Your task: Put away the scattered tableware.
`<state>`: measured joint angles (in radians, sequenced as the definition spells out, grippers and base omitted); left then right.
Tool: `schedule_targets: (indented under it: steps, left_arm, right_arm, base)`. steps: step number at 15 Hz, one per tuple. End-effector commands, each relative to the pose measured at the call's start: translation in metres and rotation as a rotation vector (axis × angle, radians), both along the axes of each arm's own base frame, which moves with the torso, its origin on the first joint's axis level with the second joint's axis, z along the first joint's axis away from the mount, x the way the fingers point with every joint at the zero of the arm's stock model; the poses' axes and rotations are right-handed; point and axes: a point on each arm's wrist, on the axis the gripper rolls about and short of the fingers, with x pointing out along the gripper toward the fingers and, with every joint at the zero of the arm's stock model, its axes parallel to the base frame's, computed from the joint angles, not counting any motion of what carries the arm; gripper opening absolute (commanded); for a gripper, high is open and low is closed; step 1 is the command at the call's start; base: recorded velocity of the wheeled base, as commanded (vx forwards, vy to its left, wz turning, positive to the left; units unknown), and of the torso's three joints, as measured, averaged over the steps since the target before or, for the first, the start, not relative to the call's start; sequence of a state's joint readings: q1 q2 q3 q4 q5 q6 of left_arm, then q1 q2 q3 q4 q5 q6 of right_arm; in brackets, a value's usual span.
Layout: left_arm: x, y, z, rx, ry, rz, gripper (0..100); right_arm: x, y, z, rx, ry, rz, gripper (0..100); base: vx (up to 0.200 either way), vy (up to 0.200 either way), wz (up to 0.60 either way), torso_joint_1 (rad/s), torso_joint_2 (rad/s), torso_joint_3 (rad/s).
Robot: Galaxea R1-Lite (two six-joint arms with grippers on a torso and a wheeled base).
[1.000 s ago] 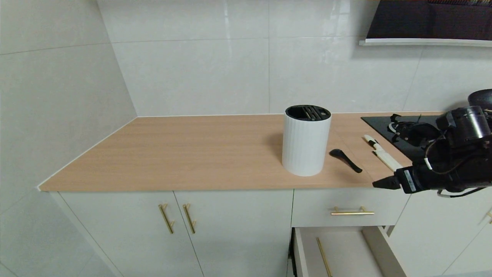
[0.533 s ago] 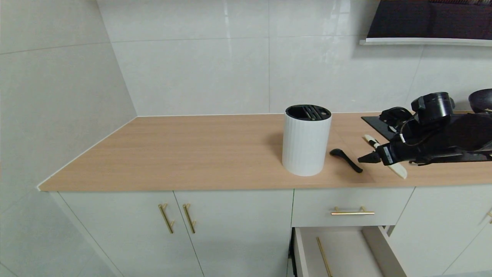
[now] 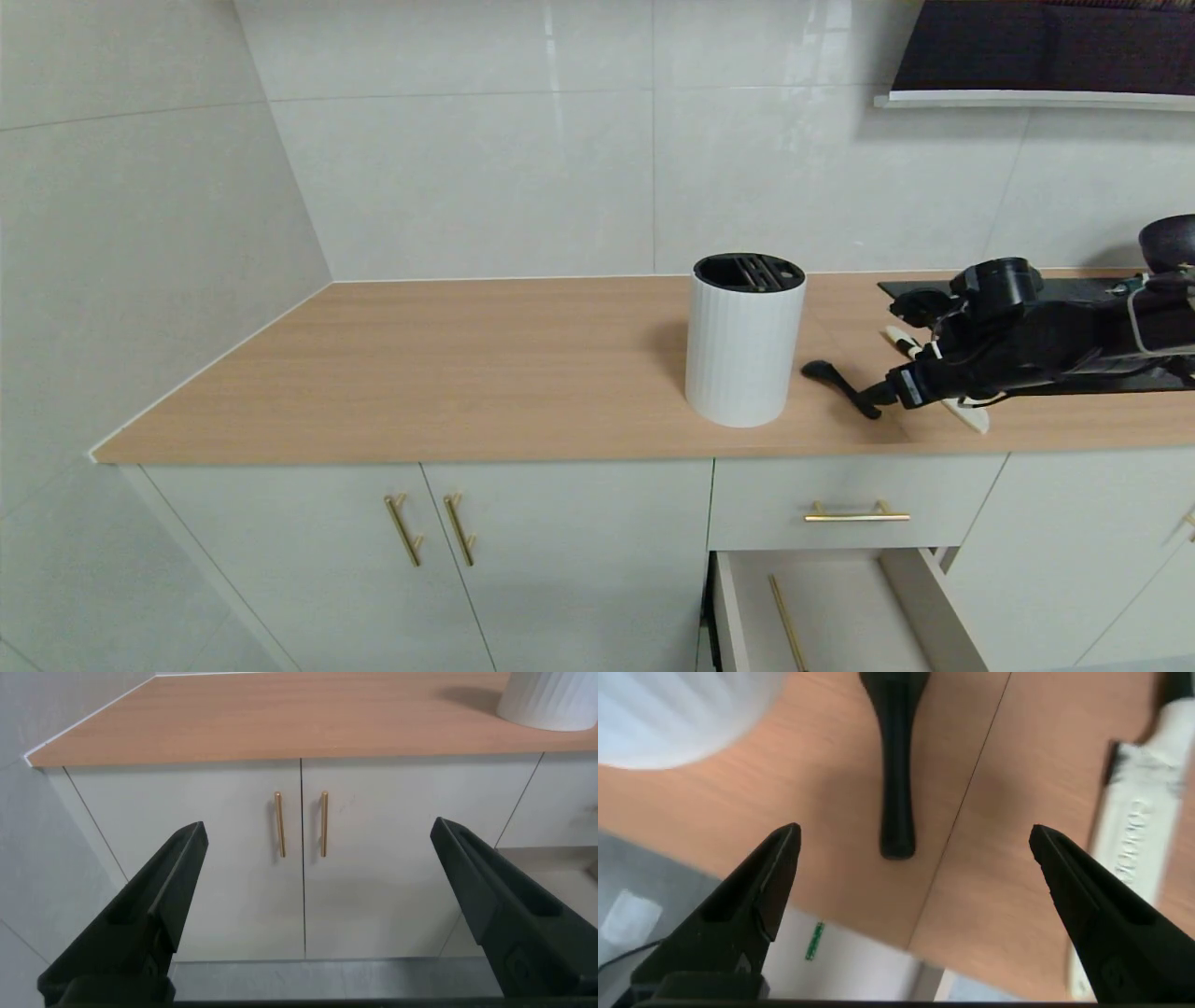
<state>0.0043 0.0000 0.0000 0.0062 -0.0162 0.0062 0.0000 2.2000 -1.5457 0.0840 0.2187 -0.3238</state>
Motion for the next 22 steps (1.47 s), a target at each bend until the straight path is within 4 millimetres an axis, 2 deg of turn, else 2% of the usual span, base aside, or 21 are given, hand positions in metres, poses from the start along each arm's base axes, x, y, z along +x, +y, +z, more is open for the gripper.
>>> schedule_targets:
  steps: [1,4,10,17,18,22]
  left_arm:
    - [0.000,0.000,0.000,0.000,0.000,0.000,100]
    - [0.000,0.000,0.000,0.000,0.000,0.000,100]
    - [0.000,0.000,0.000,0.000,0.000,0.000,100]
    - [0.000,0.000,0.000,0.000,0.000,0.000,100]
    - [0.000,0.000,0.000,0.000,0.000,0.000,100]
    - [0.000,0.000,0.000,0.000,0.000,0.000,100]
  right_arm:
    - [0.010,0.002,-0.025,0.003,0.048,0.009,100]
    - [0.009,0.013,-0.022,0.058,0.044,0.080,100]
    - [0.022,0.011,-0.039,0.057,0.000,0.073,100]
    - [0.031,0.004,-0.047,0.068,-0.001,0.051,100]
    - [0.031,0.004,-0.047,0.069,0.000,0.052,0]
    - [0.031,0.004,-0.049,0.071,0.004,0.051,0]
  base:
    - [0.000,0.000,0.00,0.000,0.00,0.000]
    - [0.000,0.000,0.00,0.000,0.00,0.000]
    - [0.000,0.000,0.00,0.000,0.00,0.000]
    - [0.000,0.000,0.00,0.000,0.00,0.000]
    - [0.000,0.000,0.00,0.000,0.00,0.000]
    - [0.000,0.000,0.00,0.000,0.00,0.000]
